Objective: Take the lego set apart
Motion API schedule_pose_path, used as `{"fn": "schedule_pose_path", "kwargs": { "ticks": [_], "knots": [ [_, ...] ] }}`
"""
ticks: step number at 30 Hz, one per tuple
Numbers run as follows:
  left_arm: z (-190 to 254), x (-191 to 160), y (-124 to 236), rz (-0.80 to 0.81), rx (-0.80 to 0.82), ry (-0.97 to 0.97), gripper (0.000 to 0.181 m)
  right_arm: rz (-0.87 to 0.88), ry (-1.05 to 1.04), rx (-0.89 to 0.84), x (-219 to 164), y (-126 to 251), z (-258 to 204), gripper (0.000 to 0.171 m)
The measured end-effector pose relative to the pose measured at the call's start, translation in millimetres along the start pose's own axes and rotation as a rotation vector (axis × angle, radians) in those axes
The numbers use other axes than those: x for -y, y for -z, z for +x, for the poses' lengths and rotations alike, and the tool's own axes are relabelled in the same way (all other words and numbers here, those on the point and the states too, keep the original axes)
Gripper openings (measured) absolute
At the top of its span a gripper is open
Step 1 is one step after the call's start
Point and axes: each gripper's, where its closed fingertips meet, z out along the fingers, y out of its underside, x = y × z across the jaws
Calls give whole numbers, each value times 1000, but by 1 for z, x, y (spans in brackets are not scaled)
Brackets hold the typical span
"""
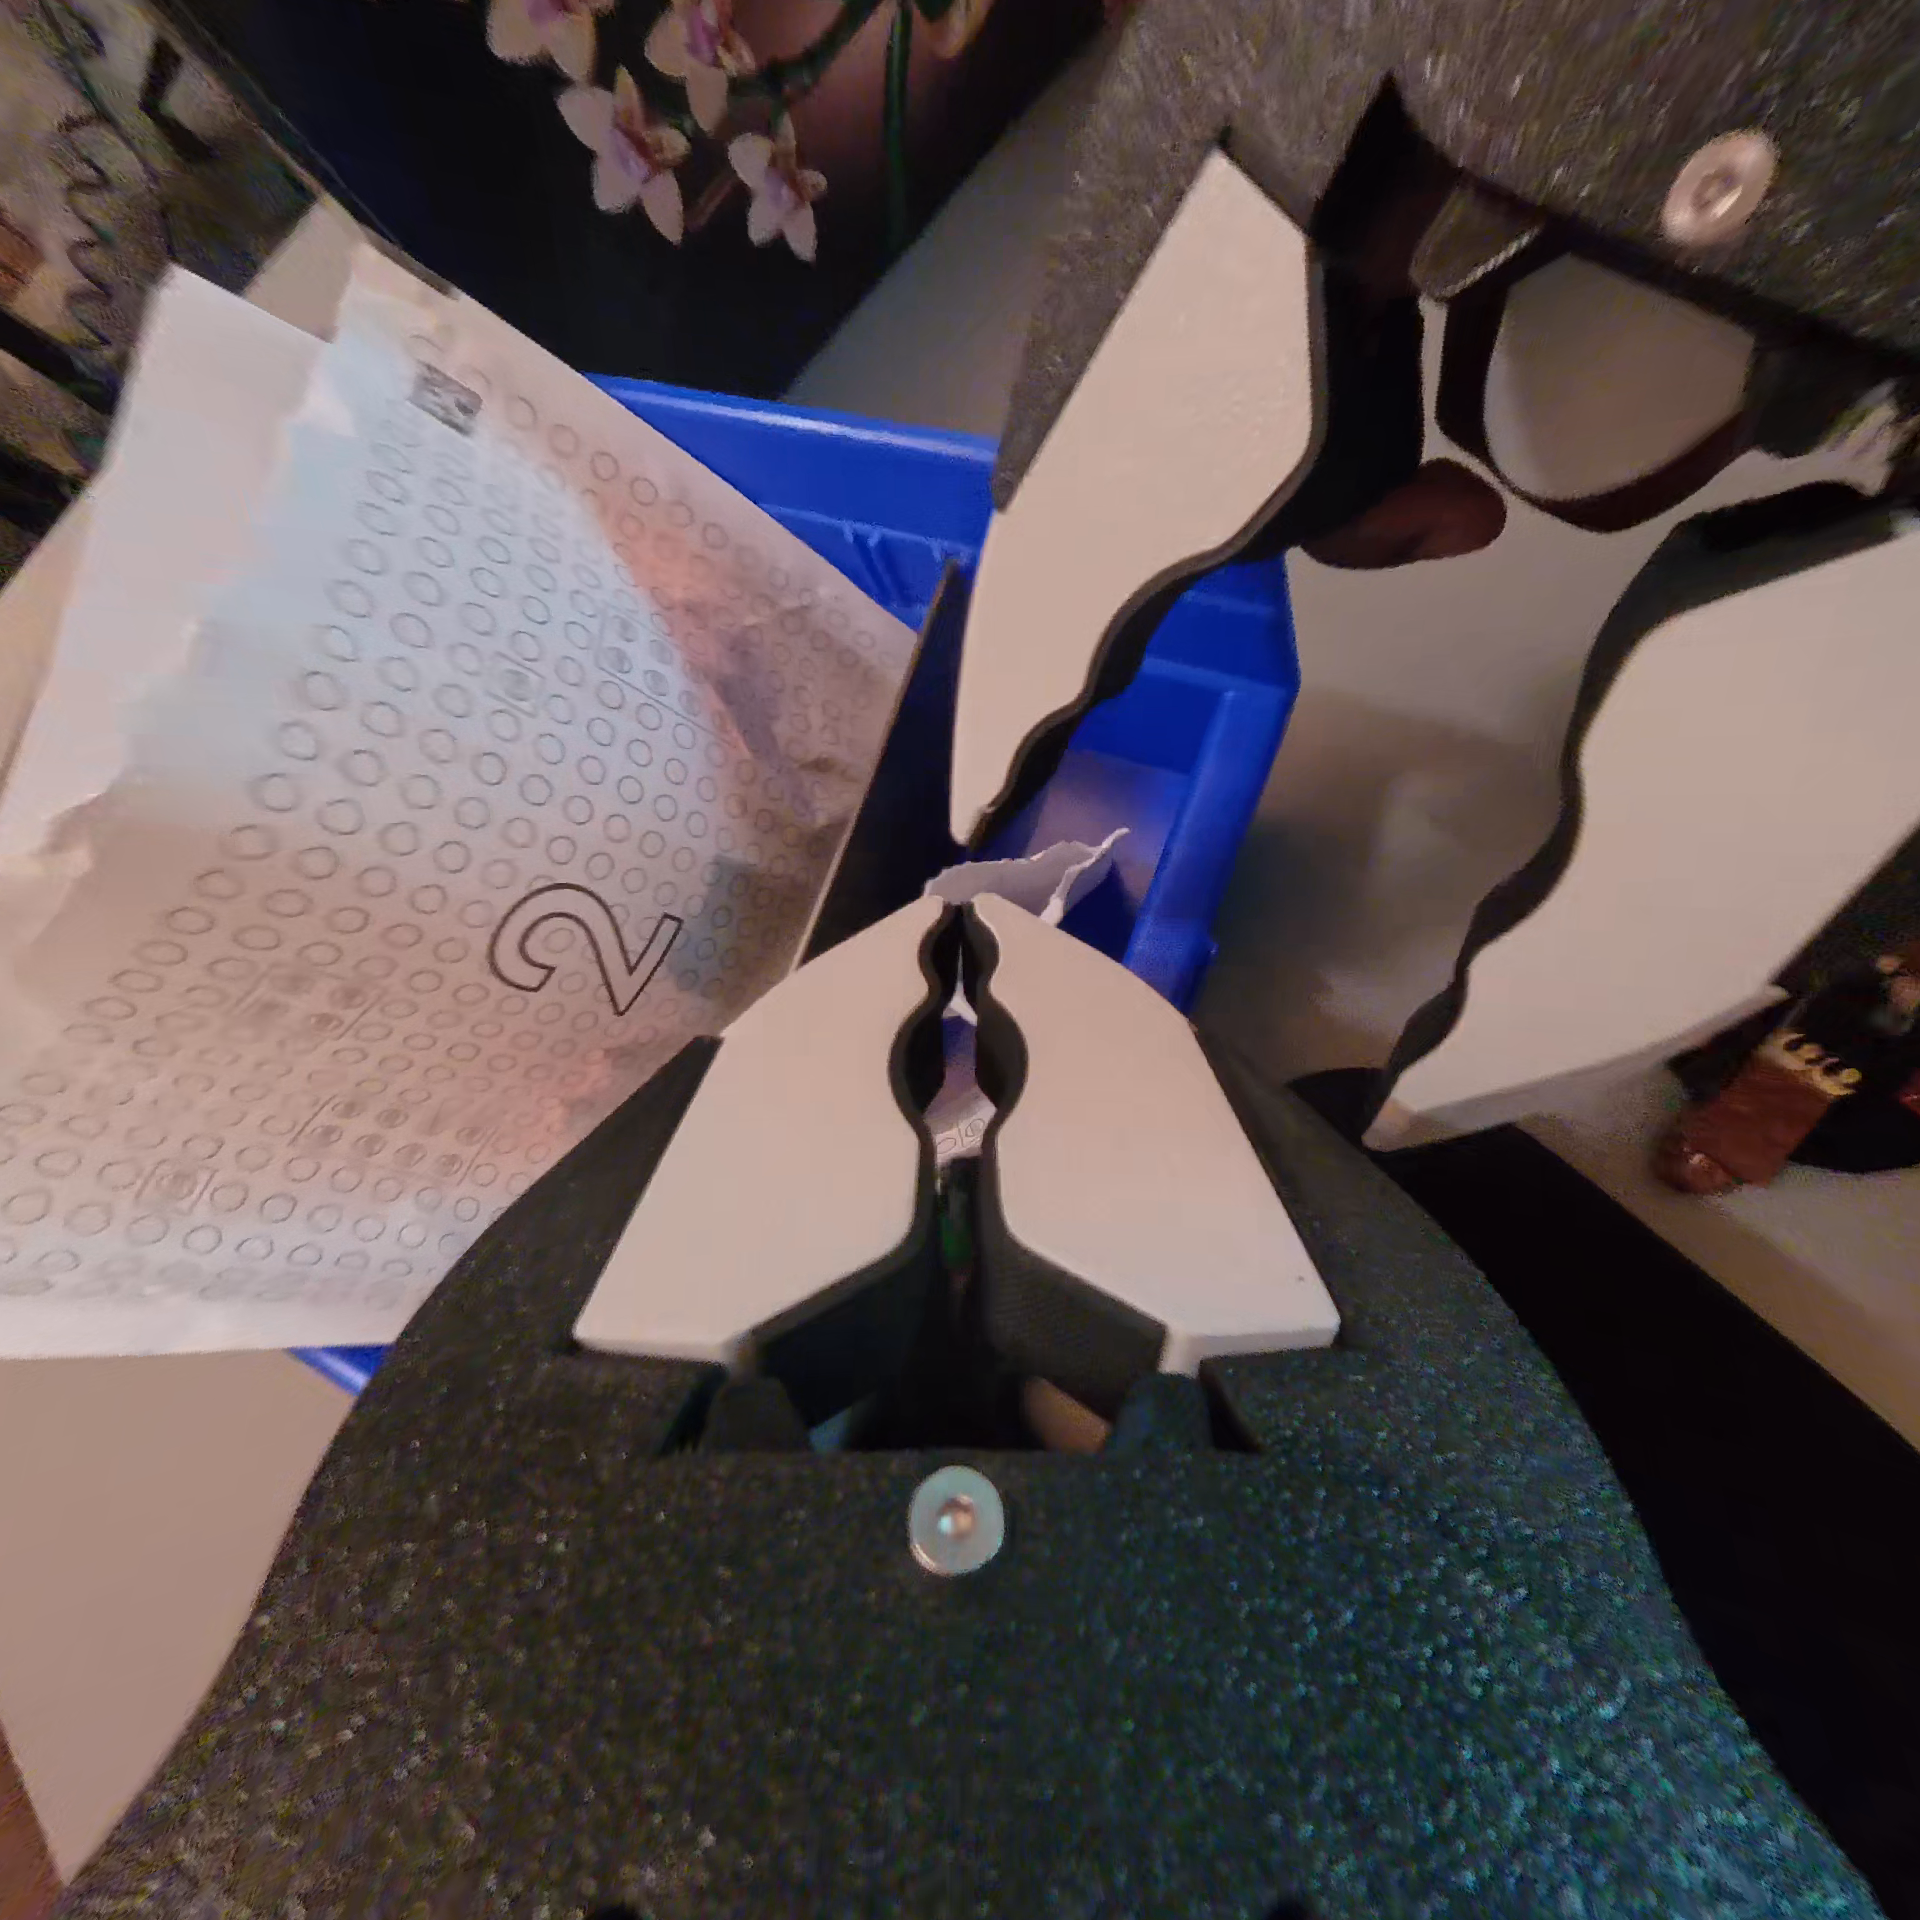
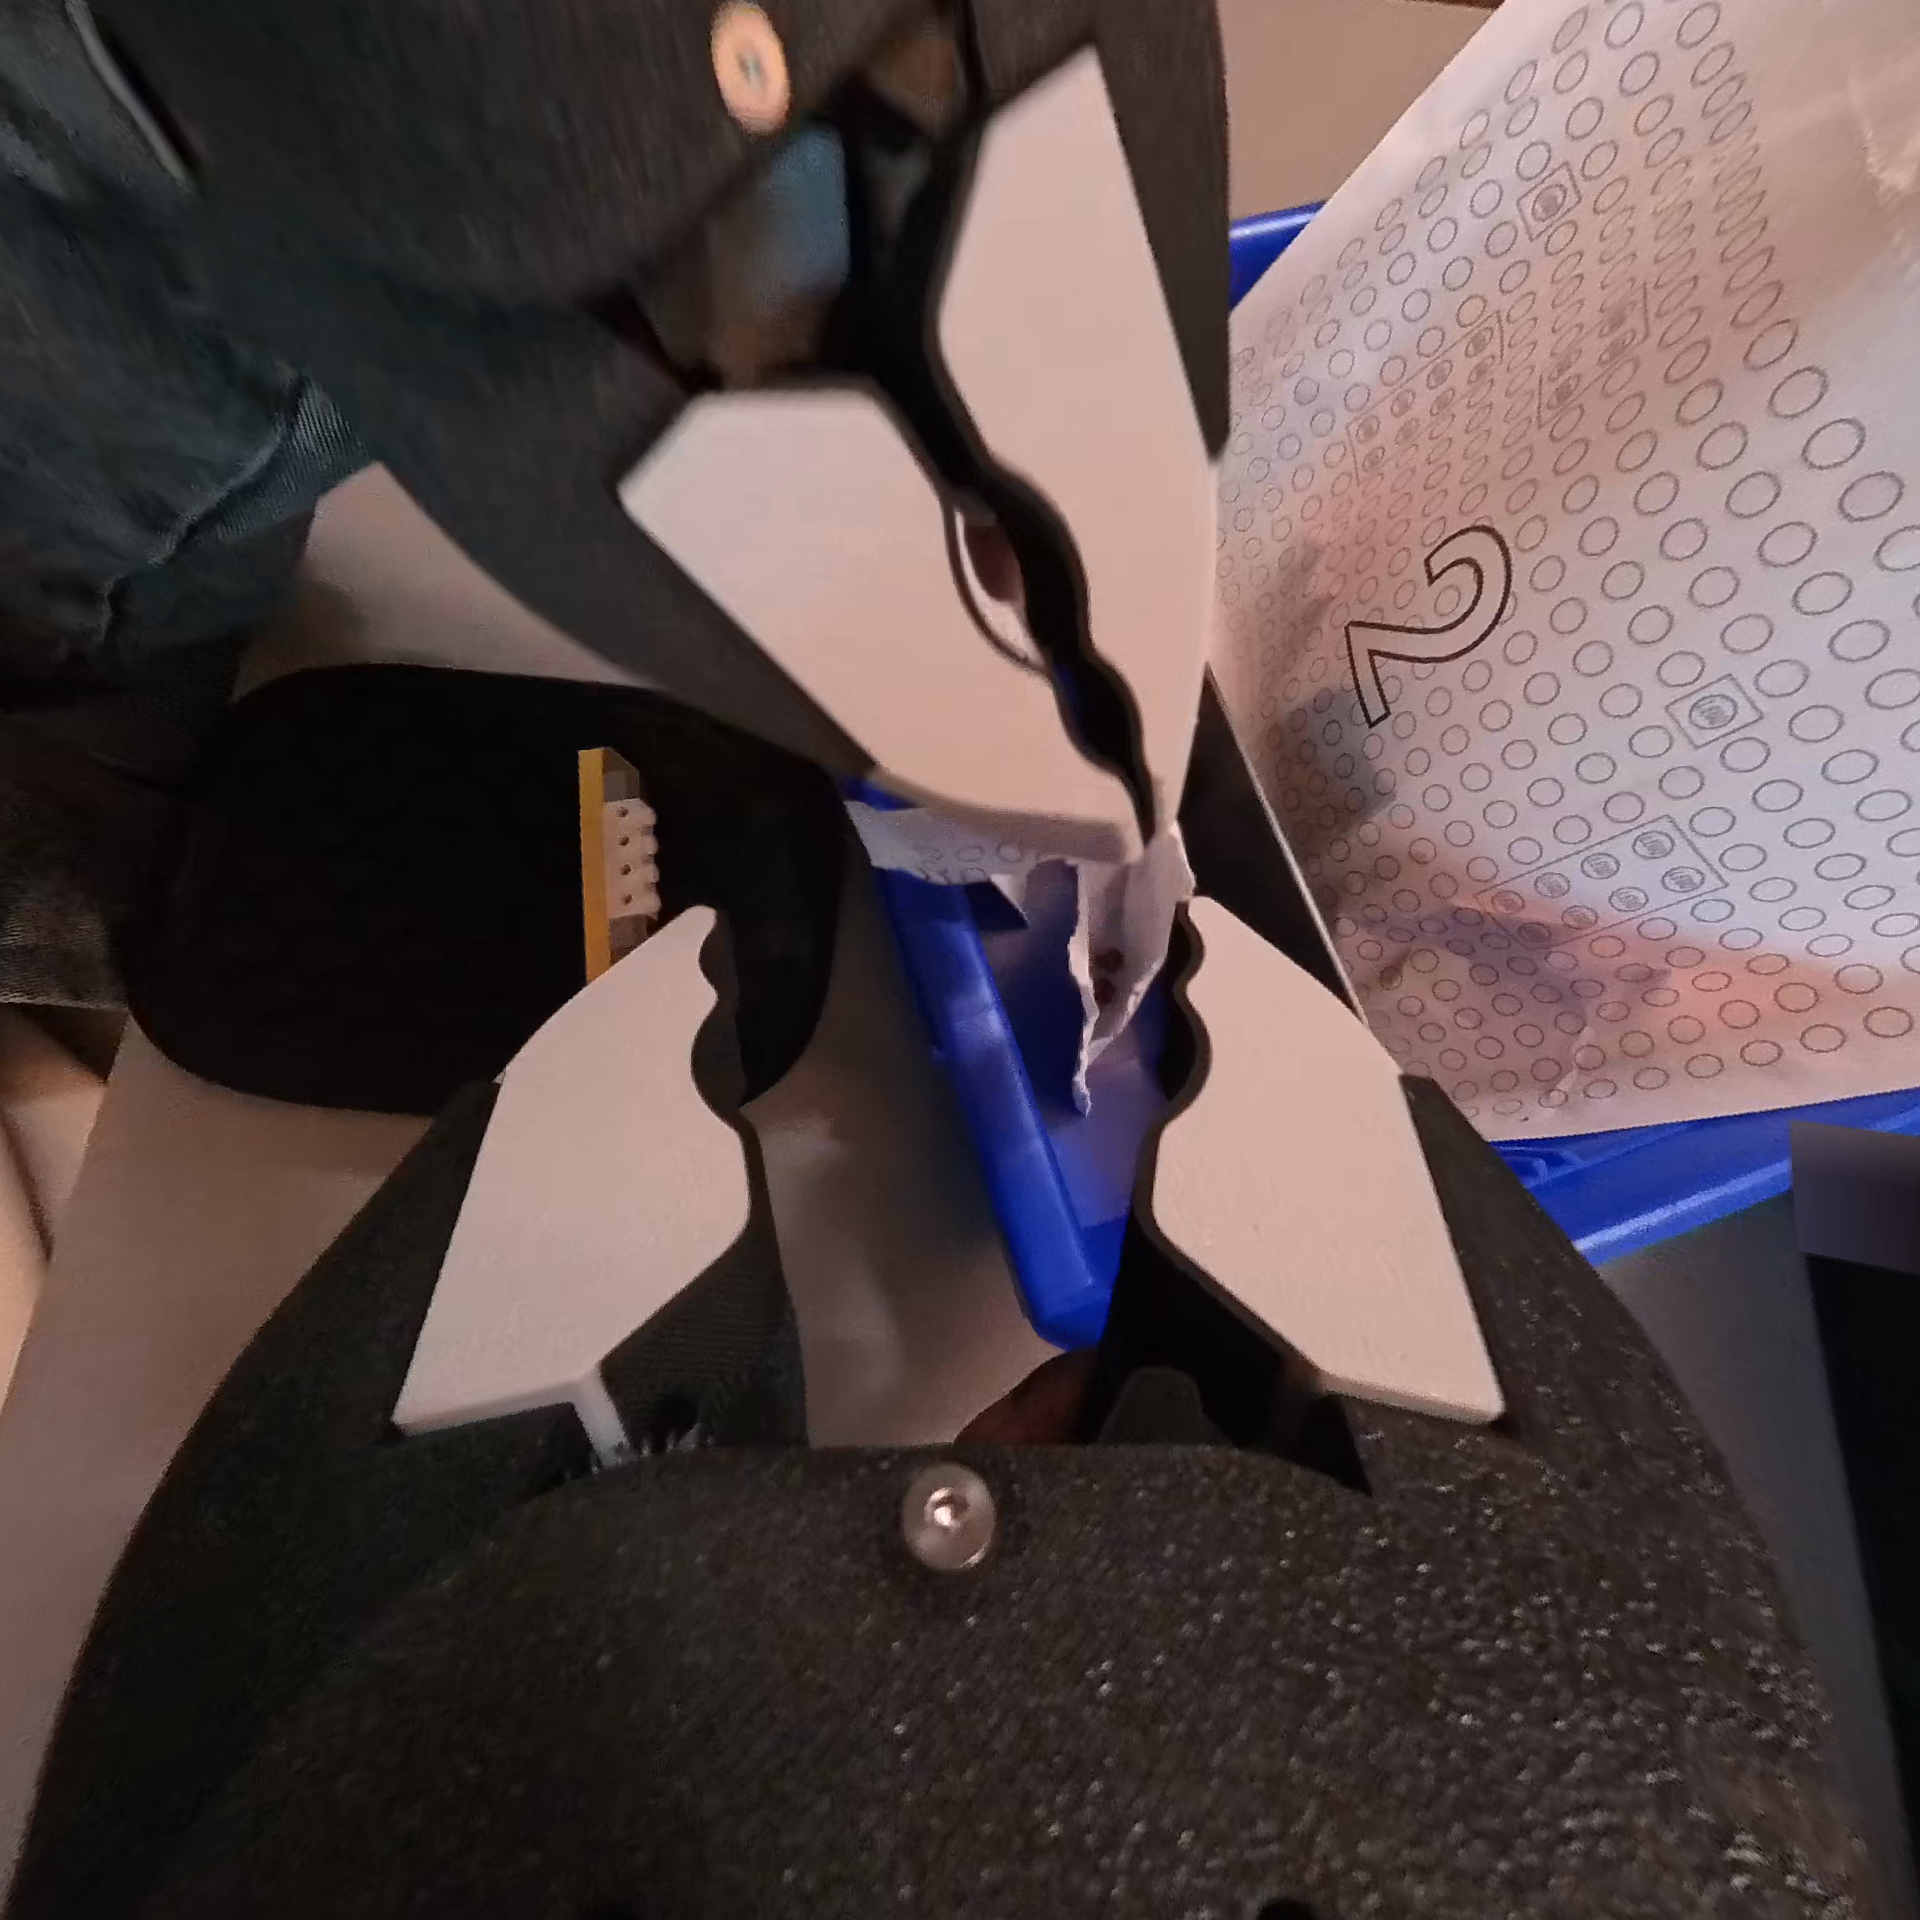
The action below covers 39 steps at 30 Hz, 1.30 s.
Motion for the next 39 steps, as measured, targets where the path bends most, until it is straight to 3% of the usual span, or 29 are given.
{"fn": "schedule_pose_path", "kwargs": {
  "ticks": [5, 8, 11, 14, 16, 21, 27, 29, 31, 33, 35, 37, 39],
  "knots": [
    [2, 26, 44, 300, -38, 77, 0, 25, 19, -37, 2, 21, -8, 76],
    [49, 32, 73, 475, -262, 73, 6, 33, 36, -24, -11, 46, -33, 58],
    [117, -6, 68, 288, -488, 52, 11, -87, 45, 20, -65, 58, -62, 42],
    [162, -47, 40, 63, -475, -12, 15, -145, -140, 167, -111, 52, -93, 44],
    [184, -59, 29, 0, -480, -36, 19, -133, -201, 203, -125, 50, -109, 50],
    [199, -65, 10, -55, -443, -47, 16, -173, -177, 103, -143, 46, -124, 49],
    [187, -68, -9, -119, -373, -39, 10, -149, -217, 117, -142, 49, -155, 41],
    [186, -64, -7, -94, -367, -42, 11, -122, -205, 24, -138, 58, -146, 43],
    [181, -52, -1, -12, -345, -23, 12, 87, -204, -125, -109, 79, -123, 53],
    [176, -36, 7, 106, -337, 17, 18, 519, -194, -188, -57, 122, -110, 73],
    [171, -23, 14, 209, -345, 61, 28, 898, -180, -149, -25, 174, -114, 74],
    [170, -21, 18, 227, -365, 89, 42, 991, -188, -162, -23, 195, -110, 87],
    [171, -26, 17, 193, -376, 85, 49, 894, -194, -239, -34, 188, -101, 81]
  ]
}}
